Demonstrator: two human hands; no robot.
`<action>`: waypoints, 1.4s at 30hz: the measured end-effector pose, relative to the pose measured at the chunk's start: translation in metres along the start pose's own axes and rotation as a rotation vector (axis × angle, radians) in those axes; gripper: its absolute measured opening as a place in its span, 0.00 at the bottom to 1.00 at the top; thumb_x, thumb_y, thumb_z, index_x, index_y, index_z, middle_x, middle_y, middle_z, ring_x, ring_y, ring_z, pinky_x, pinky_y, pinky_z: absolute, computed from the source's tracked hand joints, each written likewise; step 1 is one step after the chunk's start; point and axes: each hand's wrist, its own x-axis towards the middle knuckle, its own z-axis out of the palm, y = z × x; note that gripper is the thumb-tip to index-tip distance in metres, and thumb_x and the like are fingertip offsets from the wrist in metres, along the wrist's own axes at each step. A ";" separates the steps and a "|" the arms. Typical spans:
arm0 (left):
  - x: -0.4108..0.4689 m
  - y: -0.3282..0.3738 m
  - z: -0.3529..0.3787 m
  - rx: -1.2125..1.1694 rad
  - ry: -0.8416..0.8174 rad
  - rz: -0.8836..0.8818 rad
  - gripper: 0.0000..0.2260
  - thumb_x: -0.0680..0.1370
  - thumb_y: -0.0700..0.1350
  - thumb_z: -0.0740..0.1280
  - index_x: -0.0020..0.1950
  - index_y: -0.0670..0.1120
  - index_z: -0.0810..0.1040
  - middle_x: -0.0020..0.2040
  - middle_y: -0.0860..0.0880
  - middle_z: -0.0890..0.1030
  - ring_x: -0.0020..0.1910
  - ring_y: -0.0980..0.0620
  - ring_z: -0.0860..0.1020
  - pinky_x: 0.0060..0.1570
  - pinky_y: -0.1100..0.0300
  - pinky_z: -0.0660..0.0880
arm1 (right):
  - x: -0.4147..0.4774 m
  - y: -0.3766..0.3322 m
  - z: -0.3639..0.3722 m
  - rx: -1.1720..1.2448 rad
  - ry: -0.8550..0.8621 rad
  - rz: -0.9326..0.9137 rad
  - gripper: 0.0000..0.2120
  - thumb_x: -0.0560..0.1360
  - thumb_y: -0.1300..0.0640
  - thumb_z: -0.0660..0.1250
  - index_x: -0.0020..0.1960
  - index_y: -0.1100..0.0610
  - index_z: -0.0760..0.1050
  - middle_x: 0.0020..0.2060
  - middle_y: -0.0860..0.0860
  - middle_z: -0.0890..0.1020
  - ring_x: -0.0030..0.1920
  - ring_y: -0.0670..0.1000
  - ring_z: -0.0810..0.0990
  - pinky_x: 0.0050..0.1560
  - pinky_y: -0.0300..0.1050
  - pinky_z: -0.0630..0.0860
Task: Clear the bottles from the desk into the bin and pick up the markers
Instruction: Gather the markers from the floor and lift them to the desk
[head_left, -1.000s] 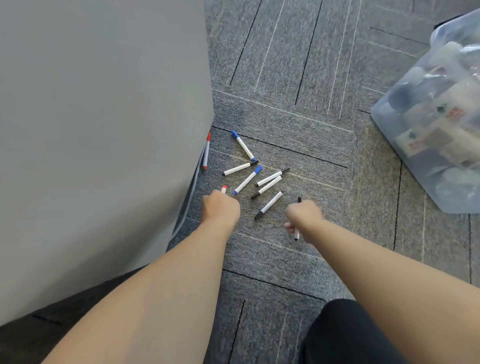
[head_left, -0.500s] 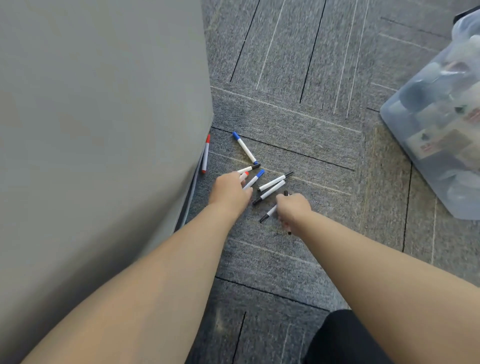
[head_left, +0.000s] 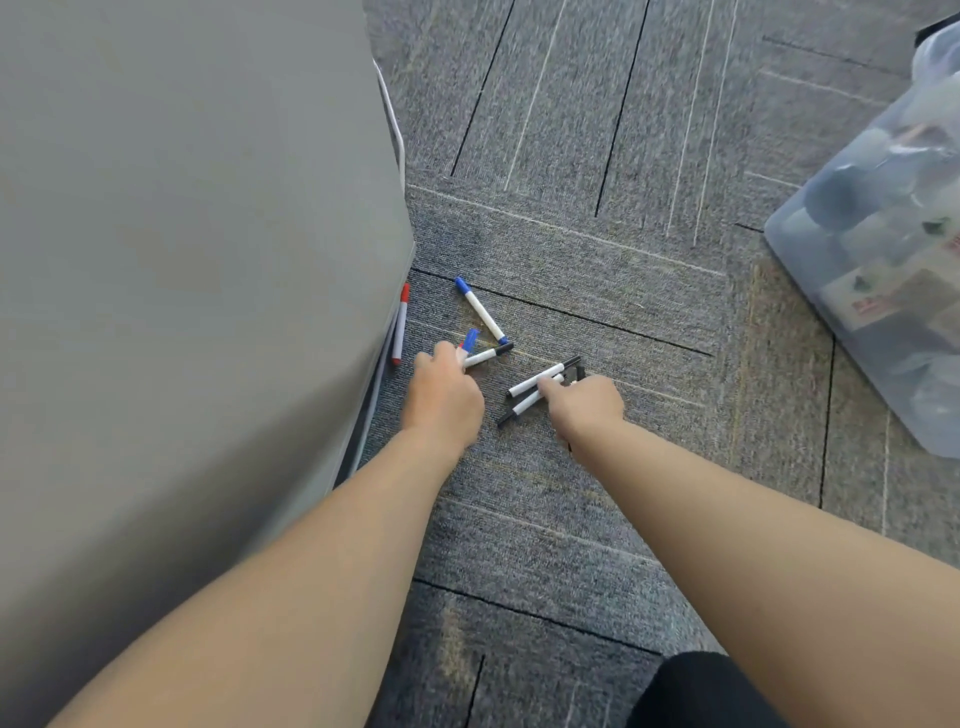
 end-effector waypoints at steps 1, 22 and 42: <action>0.000 -0.002 -0.001 0.039 0.022 0.000 0.11 0.80 0.36 0.55 0.61 0.41 0.70 0.59 0.40 0.70 0.45 0.43 0.72 0.42 0.55 0.67 | 0.002 -0.001 0.001 -0.019 0.026 -0.012 0.19 0.76 0.50 0.65 0.31 0.57 0.65 0.28 0.52 0.70 0.30 0.54 0.70 0.32 0.43 0.67; 0.046 -0.001 -0.014 0.409 0.076 0.069 0.16 0.84 0.37 0.50 0.70 0.40 0.66 0.65 0.42 0.73 0.39 0.62 0.67 0.37 0.69 0.62 | -0.013 0.016 -0.009 -0.366 -0.057 -0.160 0.19 0.78 0.50 0.61 0.32 0.58 0.63 0.29 0.51 0.69 0.27 0.49 0.66 0.26 0.42 0.59; 0.035 -0.001 -0.031 0.298 0.018 0.030 0.10 0.78 0.43 0.61 0.58 0.41 0.72 0.54 0.43 0.79 0.52 0.40 0.78 0.43 0.54 0.71 | -0.028 0.024 -0.005 -0.399 -0.262 -0.139 0.06 0.74 0.60 0.60 0.39 0.59 0.68 0.33 0.51 0.72 0.28 0.48 0.68 0.26 0.40 0.65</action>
